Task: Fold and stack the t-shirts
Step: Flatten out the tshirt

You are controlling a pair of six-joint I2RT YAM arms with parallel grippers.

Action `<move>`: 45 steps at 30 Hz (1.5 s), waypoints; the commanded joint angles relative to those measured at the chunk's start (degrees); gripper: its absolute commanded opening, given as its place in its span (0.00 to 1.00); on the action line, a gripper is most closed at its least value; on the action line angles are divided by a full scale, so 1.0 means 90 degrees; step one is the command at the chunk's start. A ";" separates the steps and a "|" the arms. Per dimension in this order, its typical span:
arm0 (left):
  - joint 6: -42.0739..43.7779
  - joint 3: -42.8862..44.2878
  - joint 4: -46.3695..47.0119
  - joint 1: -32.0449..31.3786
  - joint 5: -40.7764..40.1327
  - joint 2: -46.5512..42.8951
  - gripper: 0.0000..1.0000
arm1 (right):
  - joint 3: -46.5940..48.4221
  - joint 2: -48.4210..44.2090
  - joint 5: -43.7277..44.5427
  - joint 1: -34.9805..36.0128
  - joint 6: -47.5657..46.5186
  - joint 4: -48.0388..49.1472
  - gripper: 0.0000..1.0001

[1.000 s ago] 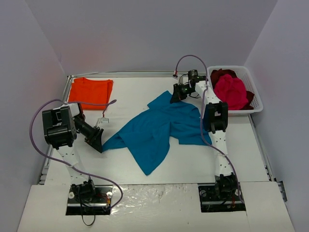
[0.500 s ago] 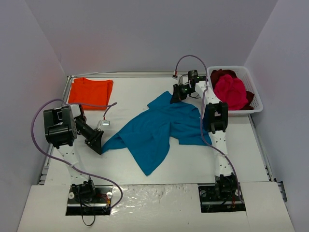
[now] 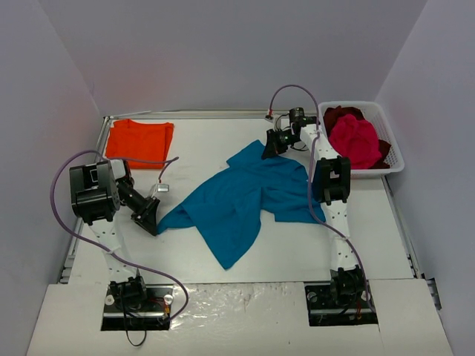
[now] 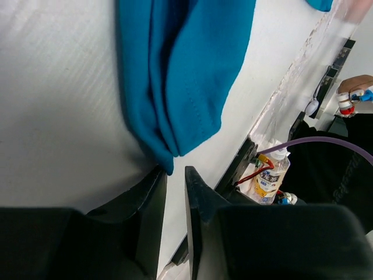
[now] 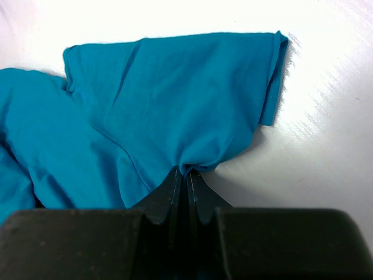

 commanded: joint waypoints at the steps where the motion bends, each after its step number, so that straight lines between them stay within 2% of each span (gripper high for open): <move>1: -0.0186 0.0201 -0.0188 -0.0064 0.0050 0.0007 0.16 | -0.0107 0.0278 0.0601 -0.0033 -0.0273 -0.0820 0.00; 3: -0.0274 0.0202 -0.0110 -0.0065 0.0040 0.0007 0.12 | -0.0098 0.0288 0.0591 -0.0042 -0.0273 -0.0829 0.00; 5: -0.0333 0.0201 -0.0022 -0.0065 0.0040 0.0007 0.03 | -0.0107 0.0288 0.0581 -0.0052 -0.0293 -0.0849 0.00; 6: -0.0372 0.0192 0.0007 -0.0065 0.0030 -0.0012 0.02 | -0.0107 0.0288 0.0571 -0.0052 -0.0302 -0.0868 0.00; 12: -0.0713 0.0415 0.0270 -0.0045 -0.0233 -0.0587 0.02 | -0.0146 -0.0131 0.0562 -0.0188 -0.0361 -0.0908 0.00; 19: -0.1505 0.1801 0.0320 -0.0074 -0.0906 -0.1389 0.02 | -0.0439 -0.1254 0.0474 -0.0569 -0.0381 -0.0907 0.00; 24: -0.1642 0.2768 0.0086 -0.0123 -0.1151 -0.1984 0.03 | -0.0615 -0.2278 0.0337 -0.0833 -0.0342 -0.0917 0.00; 30: -0.1564 0.3374 -0.0344 -0.0143 -0.1278 -0.2551 0.02 | -0.1132 -0.3383 0.0152 -0.1067 -0.0419 -0.0927 0.00; 38: -0.1398 0.2790 -0.0129 -0.0133 -0.1532 -0.3547 0.02 | -0.2674 -0.4750 -0.0034 -0.1409 -0.0908 -0.0917 0.00; 45: -0.1242 0.1873 0.0056 -0.0172 -0.1230 -0.3499 0.02 | -0.3573 -0.4839 -0.0230 -0.1419 -0.1132 -0.0917 0.00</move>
